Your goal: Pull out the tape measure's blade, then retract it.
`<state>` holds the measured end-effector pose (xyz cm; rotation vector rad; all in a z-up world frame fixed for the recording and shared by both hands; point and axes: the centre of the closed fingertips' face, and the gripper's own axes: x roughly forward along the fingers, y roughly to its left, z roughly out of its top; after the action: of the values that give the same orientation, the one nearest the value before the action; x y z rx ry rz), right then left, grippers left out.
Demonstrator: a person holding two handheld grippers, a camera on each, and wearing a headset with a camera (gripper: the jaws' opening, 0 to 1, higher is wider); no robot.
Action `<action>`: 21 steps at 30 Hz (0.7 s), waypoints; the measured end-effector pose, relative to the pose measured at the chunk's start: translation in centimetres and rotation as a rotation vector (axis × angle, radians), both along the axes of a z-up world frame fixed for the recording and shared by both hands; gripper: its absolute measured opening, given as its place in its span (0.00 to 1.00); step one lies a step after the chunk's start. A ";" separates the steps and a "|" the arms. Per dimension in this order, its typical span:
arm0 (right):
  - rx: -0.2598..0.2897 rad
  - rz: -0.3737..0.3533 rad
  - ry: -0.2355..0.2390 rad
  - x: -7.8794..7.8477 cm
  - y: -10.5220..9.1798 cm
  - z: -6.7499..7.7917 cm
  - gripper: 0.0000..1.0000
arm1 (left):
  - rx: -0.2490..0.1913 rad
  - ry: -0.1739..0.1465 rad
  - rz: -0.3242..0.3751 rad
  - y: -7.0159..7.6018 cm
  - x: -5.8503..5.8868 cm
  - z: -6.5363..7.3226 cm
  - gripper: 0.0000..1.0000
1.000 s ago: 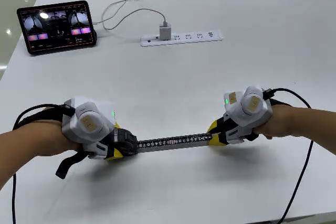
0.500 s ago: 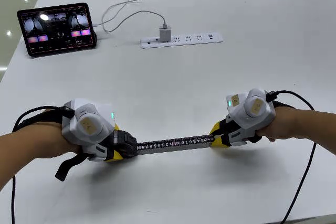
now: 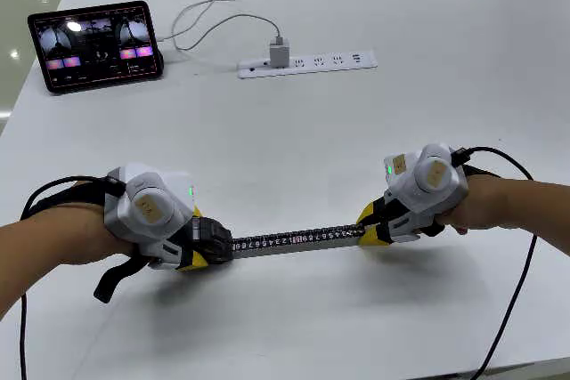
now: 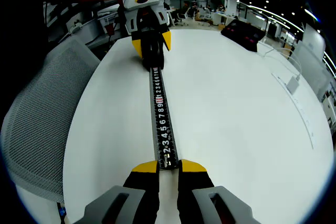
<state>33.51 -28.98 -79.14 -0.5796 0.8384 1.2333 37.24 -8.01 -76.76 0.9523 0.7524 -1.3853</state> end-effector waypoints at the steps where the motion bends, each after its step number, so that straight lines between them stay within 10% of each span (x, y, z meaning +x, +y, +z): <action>1: -0.002 -0.002 0.000 0.0 -0.1 0.0 0.08 | 0.000 0.000 0.000 0.0 0.0 0.0 0.32; 21: -0.024 0.000 0.003 -0.4 -1.3 0.2 0.08 | -0.001 -0.001 0.002 0.0 -0.2 0.1 0.32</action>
<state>33.09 -30.32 -78.91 -0.5970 0.8569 1.2255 37.07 -8.02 -76.62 0.9518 0.7517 -1.3834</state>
